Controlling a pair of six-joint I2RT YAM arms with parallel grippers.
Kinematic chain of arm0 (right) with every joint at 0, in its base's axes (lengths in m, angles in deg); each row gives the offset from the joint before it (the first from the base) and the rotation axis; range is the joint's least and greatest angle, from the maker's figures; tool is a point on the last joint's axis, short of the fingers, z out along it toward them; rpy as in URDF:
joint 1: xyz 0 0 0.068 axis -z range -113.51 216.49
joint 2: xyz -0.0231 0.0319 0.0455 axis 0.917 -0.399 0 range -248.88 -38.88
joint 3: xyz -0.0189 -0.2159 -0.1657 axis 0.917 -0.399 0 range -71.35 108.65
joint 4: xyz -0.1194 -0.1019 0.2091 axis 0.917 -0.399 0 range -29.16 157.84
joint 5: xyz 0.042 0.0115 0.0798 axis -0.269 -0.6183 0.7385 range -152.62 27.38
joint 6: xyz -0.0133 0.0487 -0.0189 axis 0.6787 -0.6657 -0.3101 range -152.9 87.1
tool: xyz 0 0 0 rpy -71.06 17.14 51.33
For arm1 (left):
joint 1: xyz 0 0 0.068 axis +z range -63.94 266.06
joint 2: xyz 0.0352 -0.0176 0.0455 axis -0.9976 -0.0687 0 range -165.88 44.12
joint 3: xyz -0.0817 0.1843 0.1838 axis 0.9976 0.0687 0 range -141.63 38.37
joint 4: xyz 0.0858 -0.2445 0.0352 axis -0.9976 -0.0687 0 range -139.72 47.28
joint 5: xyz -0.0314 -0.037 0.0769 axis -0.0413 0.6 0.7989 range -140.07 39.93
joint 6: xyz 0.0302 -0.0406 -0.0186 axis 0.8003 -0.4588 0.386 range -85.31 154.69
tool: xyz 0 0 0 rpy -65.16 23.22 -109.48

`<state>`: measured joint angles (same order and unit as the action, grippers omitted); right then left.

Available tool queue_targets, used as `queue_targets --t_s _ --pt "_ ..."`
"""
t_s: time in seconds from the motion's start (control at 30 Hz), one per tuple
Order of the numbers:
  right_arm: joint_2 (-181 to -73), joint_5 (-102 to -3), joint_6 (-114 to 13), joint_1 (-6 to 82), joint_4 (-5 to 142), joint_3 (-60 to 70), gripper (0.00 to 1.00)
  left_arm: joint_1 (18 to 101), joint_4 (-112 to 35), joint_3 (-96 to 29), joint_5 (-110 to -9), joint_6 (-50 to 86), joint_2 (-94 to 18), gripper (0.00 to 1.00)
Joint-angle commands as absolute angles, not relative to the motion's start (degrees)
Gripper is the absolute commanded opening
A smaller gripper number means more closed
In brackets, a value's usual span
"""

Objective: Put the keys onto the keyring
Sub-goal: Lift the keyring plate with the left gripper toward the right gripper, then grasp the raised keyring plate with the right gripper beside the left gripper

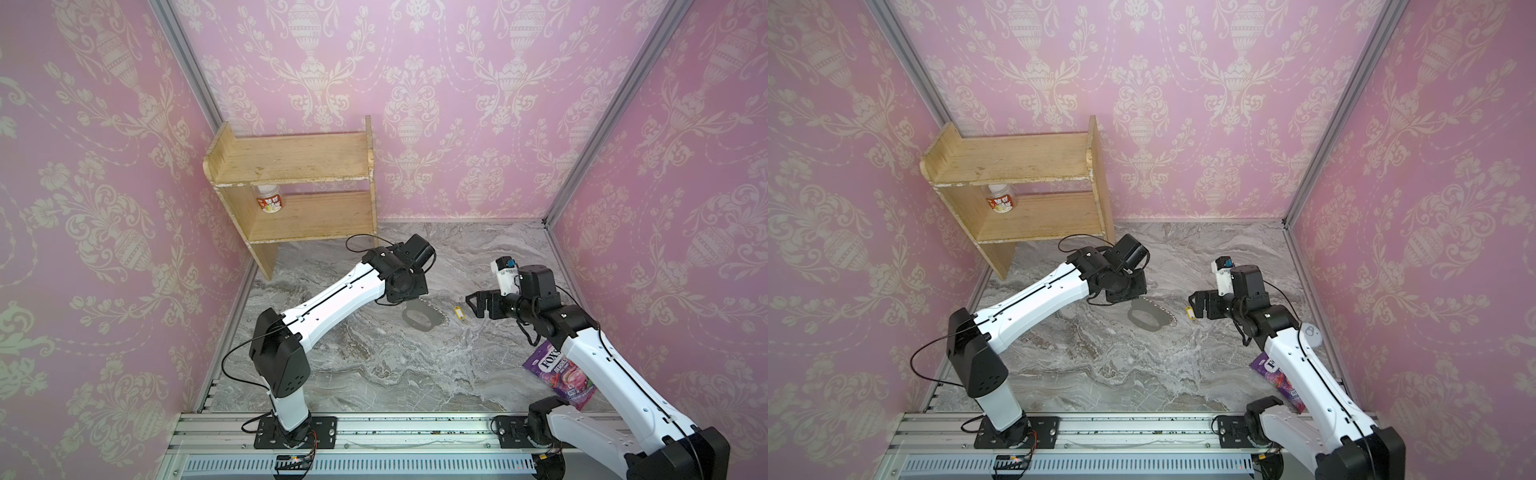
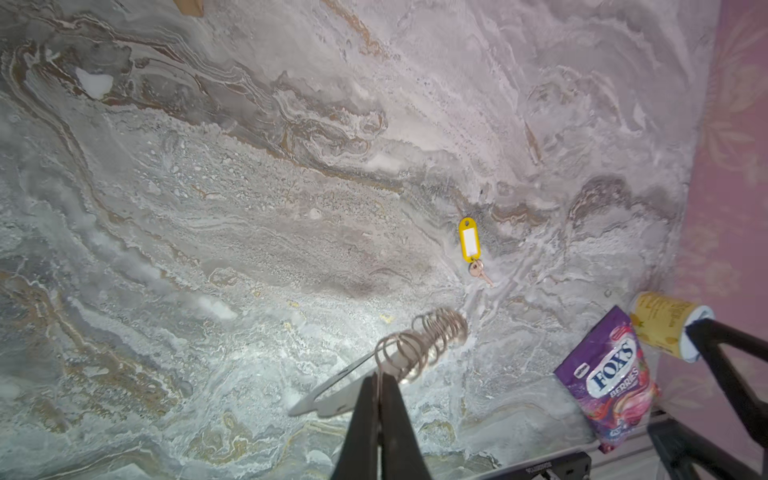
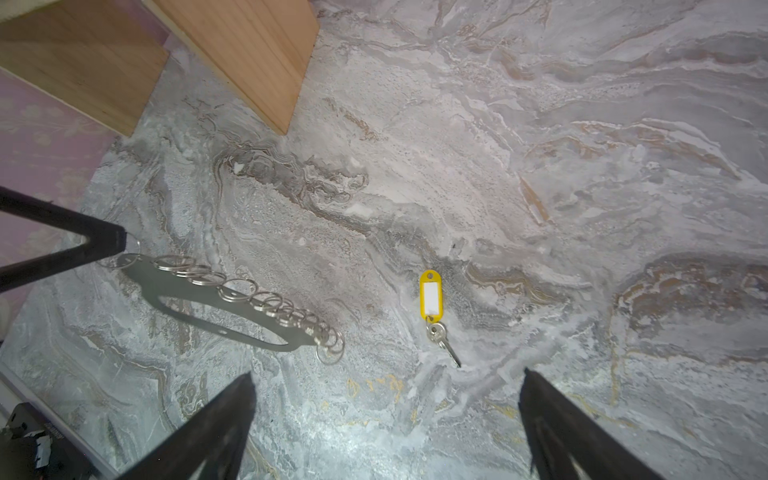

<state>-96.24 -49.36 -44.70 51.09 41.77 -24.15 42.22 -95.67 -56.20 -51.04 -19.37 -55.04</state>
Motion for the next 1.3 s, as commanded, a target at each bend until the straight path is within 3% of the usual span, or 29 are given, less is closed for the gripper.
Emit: queue_targets --t_s 0.0,0.47,0.73,0.97,1.27 --pt "-94.57 -46.08 -43.34 49.01 46.76 -26.10 1.00 44.30 -87.98 -52.50 -57.74 -22.37 -51.14 0.00" --pt "-92.90 -46.04 -38.36 39.64 56.65 -29.61 0.94 50.54 -75.59 -39.80 -72.98 -32.06 -43.95 0.00" --pt "-92.56 -49.69 -32.31 32.62 64.21 -31.36 0.88 50.73 -98.39 -52.01 -63.86 -21.32 -47.82 0.00" --pt "-94.20 -50.45 -27.84 27.87 75.59 -34.09 0.81 50.57 -97.00 -52.25 -65.97 -25.58 -48.08 0.00" --pt "-104.60 -44.98 -28.72 27.37 79.09 -28.70 0.68 48.99 -93.65 -51.22 -68.35 -26.83 -47.65 0.00"
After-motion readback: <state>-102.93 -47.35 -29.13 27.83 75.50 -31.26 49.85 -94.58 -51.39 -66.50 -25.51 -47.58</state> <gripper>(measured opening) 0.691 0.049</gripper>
